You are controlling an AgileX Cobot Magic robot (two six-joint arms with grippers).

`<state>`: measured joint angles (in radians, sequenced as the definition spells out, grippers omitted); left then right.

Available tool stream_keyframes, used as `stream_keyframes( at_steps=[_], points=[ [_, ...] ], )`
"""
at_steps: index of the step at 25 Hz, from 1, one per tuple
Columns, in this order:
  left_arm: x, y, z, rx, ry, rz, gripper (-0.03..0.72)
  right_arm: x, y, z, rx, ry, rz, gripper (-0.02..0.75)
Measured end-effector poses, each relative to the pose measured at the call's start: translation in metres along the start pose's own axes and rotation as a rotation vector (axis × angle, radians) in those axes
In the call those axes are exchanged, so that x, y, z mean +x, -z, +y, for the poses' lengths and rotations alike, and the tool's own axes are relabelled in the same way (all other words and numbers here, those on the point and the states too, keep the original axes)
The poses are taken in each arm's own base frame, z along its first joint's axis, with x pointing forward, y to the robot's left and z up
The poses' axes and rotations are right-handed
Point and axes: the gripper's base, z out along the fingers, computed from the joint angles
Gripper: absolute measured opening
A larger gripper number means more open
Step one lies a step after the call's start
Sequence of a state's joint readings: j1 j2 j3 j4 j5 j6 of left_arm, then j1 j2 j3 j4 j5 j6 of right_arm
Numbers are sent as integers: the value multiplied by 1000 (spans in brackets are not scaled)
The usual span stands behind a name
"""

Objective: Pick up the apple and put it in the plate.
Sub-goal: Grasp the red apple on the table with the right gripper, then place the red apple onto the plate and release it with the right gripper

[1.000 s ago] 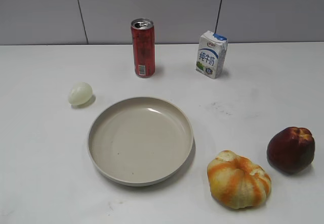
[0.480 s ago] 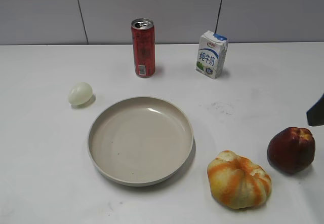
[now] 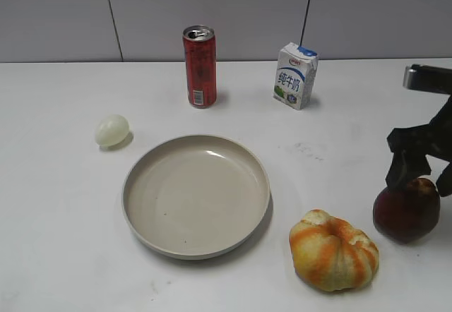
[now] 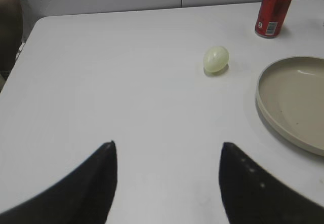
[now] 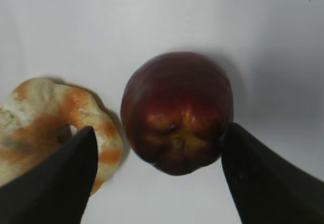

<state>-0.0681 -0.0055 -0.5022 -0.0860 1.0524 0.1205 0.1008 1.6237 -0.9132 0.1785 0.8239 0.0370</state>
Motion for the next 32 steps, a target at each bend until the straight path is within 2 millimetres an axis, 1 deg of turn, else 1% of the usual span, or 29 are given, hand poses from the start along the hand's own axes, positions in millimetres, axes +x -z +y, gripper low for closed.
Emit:
stream_keyframes(
  at_steps=[2,5,8,10,14,16,18,20,21,23,24,26,28,29,32],
  points=[
    [0,0,0,0,0,0,487,-2,-13,-4,29,-9,31,605],
    [0,0,0,0,0,0,487,-6,-25,-6,48,-15,42,605],
    [0,0,0,0,0,0,487,-8,-25,-6,49,-16,34,597],
    [0,0,0,0,0,0,487,-8,-25,-6,49,-16,35,576],
    [0,0,0,0,0,0,487,-9,-23,-6,51,-11,44,575],
    [0,0,0,0,0,0,487,-14,-18,-3,55,9,58,575],
    [0,0,0,0,0,0,487,-24,-6,7,57,48,44,575],
    [0,0,0,0,0,0,487,-35,8,25,53,111,8,575],
    [0,0,0,0,0,0,487,-40,16,40,46,153,-20,575],
    [0,0,0,0,0,0,487,-48,30,72,21,240,-80,575],
    [0,0,0,0,0,0,487,-51,37,92,3,289,-113,575],
    [0,0,0,0,0,0,487,-55,45,135,-32,383,-147,575],
    [0,0,0,0,0,0,487,-56,44,172,-57,457,-146,575],
    [0,0,0,0,0,0,487,-57,41,191,-65,487,-137,575],
    [0,0,0,0,0,0,487,-59,19,234,-63,555,-86,575]
  ],
)
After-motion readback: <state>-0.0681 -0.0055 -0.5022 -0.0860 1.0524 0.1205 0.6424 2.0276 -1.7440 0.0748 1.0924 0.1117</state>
